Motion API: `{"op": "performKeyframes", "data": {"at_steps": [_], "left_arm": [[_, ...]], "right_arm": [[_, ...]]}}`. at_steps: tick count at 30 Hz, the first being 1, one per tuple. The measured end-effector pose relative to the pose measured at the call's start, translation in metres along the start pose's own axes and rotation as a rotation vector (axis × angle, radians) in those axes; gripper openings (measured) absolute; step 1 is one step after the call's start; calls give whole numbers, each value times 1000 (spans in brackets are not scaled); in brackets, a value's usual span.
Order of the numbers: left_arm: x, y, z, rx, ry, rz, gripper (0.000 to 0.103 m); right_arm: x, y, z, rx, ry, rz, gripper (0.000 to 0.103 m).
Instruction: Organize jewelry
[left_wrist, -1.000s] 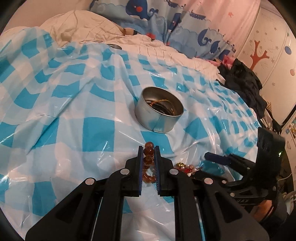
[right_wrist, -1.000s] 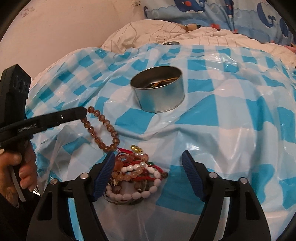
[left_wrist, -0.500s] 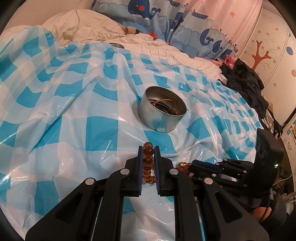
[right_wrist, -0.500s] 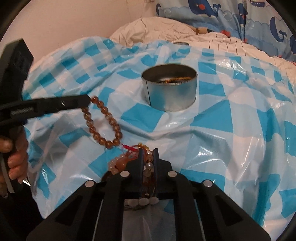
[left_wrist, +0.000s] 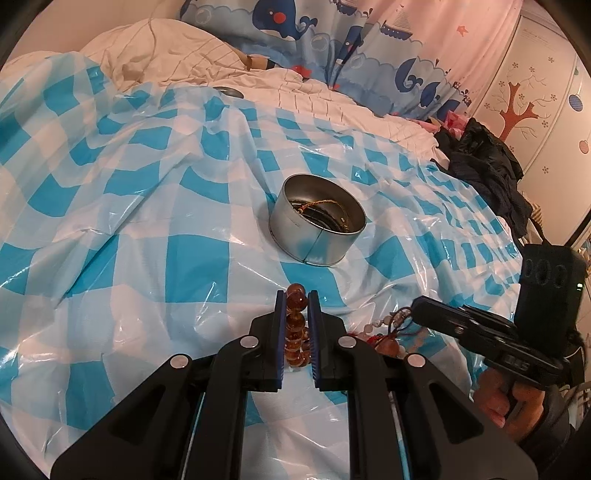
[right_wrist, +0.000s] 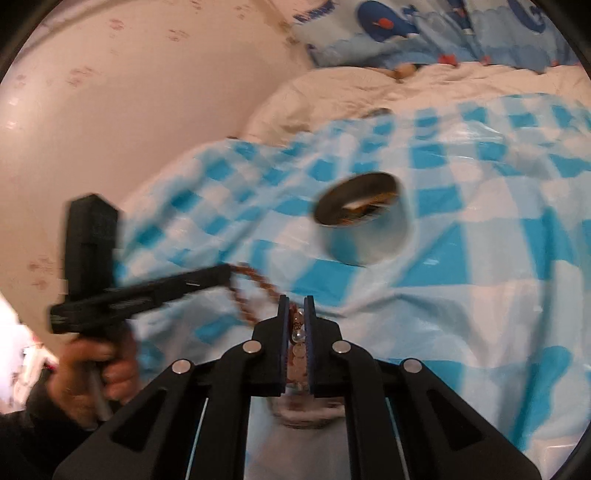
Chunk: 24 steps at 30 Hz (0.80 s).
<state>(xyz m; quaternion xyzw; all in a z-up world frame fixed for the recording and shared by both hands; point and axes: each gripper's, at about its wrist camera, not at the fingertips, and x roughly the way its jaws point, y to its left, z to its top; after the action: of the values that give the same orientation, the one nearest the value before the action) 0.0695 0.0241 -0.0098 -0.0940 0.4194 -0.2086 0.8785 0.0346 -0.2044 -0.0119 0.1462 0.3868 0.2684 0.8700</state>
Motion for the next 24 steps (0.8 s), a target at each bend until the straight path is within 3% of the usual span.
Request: {"op": "performKeyframes", "data": {"at_steps": [2, 3, 4, 5, 9, 14, 18, 20, 24], "left_arm": [[0, 0, 0, -1, 1, 0, 10], [0, 0, 0, -1, 1, 0, 10], [1, -1, 0, -2, 2, 1, 10], [1, -1, 0, -4, 3, 1, 10], [2, -2, 0, -1, 4, 2, 10], [2, -2, 0, -3, 6, 1, 10], [5, -2, -1, -2, 11, 1, 10], [6, -1, -1, -3, 12, 0, 10], [6, -2, -1, -2, 12, 2, 10]], "right_arm": [[13, -2, -2, -37, 85, -96, 10], [24, -7, -4, -17, 163, -98, 27], [27, -11, -7, 13, 175, -106, 47], [28, -14, -8, 36, 171, -115, 48], [26, -14, -8, 22, 176, -112, 48], [34, 7, -20, -113, 245, -121, 48], [34, 7, -24, -121, 256, -113, 48], [34, 11, -26, -147, 254, -116, 42], [28, 18, -28, -209, 236, -149, 16]]}}
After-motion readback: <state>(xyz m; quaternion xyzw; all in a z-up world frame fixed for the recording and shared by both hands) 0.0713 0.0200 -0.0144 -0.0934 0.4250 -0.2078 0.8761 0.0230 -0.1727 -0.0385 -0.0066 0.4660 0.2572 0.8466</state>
